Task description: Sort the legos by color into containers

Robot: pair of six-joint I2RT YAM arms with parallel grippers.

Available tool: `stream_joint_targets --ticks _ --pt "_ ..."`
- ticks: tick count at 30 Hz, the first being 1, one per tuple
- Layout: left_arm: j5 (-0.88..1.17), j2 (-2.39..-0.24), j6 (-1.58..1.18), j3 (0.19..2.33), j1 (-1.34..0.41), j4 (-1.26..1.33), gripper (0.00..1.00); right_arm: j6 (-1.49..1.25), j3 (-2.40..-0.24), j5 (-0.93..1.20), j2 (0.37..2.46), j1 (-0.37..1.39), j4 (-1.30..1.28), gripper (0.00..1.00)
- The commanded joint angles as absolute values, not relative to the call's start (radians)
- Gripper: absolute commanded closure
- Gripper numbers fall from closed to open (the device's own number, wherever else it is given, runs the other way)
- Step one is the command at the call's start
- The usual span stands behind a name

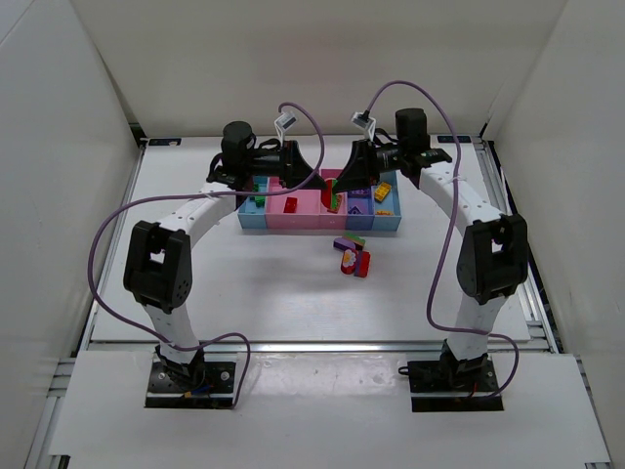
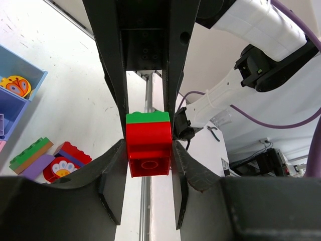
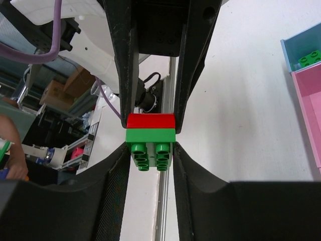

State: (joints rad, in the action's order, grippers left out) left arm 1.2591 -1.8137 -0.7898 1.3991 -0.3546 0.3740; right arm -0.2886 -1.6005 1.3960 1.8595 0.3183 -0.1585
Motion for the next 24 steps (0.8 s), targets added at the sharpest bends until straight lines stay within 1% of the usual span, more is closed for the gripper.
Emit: stream_joint_targets --ticks 1,2,3,5,15,24 --pt "1.266 -1.746 -0.781 1.398 -0.356 0.390 0.82 -0.284 -1.623 1.425 1.855 0.325 -0.127 0.76" --pt "1.261 -1.743 -0.781 1.394 -0.353 0.388 0.82 -0.285 -1.620 1.424 1.853 0.327 -0.127 0.84" --pt "1.259 -1.743 -0.782 1.388 -0.351 0.390 0.82 -0.281 -1.618 1.422 1.848 0.324 -0.127 0.87" --pt "1.255 -1.737 -0.784 1.381 -0.338 0.388 0.82 -0.270 -1.611 1.419 1.838 0.327 -0.140 0.91" --pt "1.247 -1.703 -0.793 1.330 -0.250 0.390 0.84 -0.256 -1.556 1.407 1.792 0.290 -0.158 0.93" --pt "1.241 -1.672 -0.769 1.290 -0.239 0.361 0.84 -0.232 -1.539 1.401 1.772 0.265 -0.186 0.93"
